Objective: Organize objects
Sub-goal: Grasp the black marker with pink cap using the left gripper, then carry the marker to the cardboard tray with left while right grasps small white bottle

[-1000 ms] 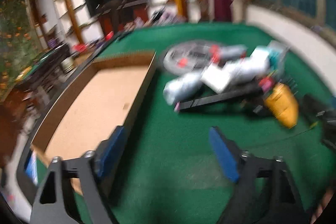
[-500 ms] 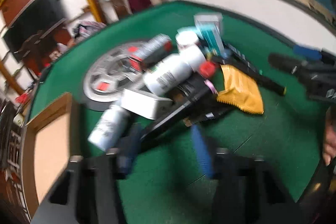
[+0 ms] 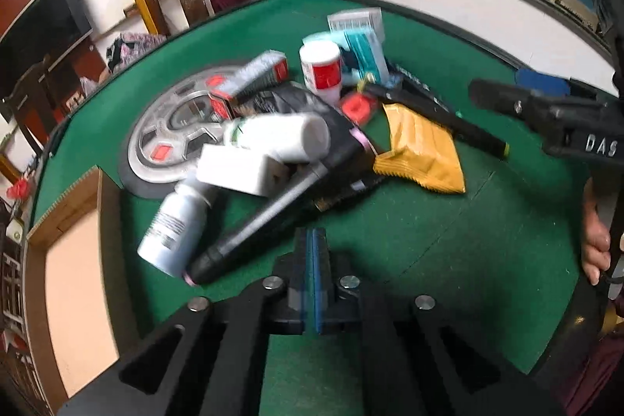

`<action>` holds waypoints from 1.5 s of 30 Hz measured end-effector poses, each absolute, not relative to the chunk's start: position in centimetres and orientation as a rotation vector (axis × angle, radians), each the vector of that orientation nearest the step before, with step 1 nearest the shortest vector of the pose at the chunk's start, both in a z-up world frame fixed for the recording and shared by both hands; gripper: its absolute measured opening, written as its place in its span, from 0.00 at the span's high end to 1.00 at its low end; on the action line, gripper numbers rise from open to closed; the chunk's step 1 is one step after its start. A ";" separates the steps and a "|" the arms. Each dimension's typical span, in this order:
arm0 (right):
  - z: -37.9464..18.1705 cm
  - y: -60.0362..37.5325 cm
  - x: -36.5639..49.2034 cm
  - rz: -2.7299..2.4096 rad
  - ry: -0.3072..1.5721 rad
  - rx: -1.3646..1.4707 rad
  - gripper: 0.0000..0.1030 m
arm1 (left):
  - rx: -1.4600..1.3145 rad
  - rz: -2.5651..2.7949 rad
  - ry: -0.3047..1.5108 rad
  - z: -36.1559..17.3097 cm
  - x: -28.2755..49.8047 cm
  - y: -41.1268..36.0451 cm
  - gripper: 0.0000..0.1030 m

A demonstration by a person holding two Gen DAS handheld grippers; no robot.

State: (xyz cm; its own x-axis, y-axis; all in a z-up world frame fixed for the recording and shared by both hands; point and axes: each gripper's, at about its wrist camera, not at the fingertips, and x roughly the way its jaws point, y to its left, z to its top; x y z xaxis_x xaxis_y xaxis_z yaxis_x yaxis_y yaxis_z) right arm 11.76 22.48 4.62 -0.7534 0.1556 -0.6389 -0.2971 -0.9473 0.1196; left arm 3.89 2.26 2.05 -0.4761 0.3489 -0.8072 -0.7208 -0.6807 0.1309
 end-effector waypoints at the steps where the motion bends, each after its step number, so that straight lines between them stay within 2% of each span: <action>1: 4.6 22.5 11.7 2.715 0.315 -0.964 0.00 | -1.023 2.182 0.646 2.2 3.6 2.3 0.79; 2: 4.6 22.5 11.7 2.716 0.317 -0.965 0.00 | -1.008 2.191 0.675 2.4 3.4 2.4 0.71; 3: 4.6 22.5 11.7 2.716 0.319 -0.965 0.00 | -0.989 2.193 0.711 2.4 3.1 2.5 0.57; 4: 4.6 22.5 11.7 2.715 0.322 -0.966 0.00 | -0.973 2.179 0.753 2.2 2.8 2.8 0.50; 8: 4.5 22.6 11.5 2.707 0.335 -0.977 0.00 | -1.030 2.109 0.854 0.2 1.8 4.2 0.49; 9: 4.4 22.7 11.5 2.705 0.337 -0.979 0.00 | -1.021 2.112 0.842 0.4 1.8 4.4 0.55; 10: 4.4 22.7 11.5 2.703 0.340 -0.981 0.00 | -1.072 2.081 0.787 0.7 1.6 4.5 0.68; 12: 4.3 22.7 11.4 2.703 0.343 -0.985 0.00 | -1.128 2.036 0.682 1.2 1.7 4.4 0.77; 13: 4.3 22.7 11.4 2.702 0.344 -0.987 0.00 | -1.143 2.007 0.651 1.4 2.1 4.5 0.84; 14: 4.3 22.7 11.4 2.702 0.344 -0.990 0.00 | -1.147 1.989 0.637 1.6 2.7 4.5 0.86; 20: 4.1 22.7 11.2 2.706 0.355 -1.013 0.00 | -1.158 2.003 0.567 3.1 4.5 4.7 0.86; 22: 4.0 22.7 11.1 2.703 0.361 -1.023 0.00 | -1.139 2.050 0.527 3.3 4.6 4.9 0.79; 24: 4.0 22.8 11.1 2.703 0.368 -1.027 0.00 | -1.122 2.103 0.519 3.5 5.0 5.3 0.77; 27: 4.0 22.8 11.2 2.707 0.375 -1.017 0.00 | -1.124 2.131 0.519 4.1 6.0 5.4 0.86; 29: 4.1 22.8 11.3 2.716 0.377 -1.015 0.00 | -1.121 2.131 0.482 4.6 6.8 5.1 0.86; 39: 5.3 23.4 11.1 2.805 0.542 -1.172 0.00 | -0.913 2.220 -0.019 10.5 11.5 -6.8 0.86; 45: 7.0 17.0 7.6 2.981 0.453 -1.392 0.00 | -0.839 2.291 -0.237 12.1 12.4 -13.3 0.86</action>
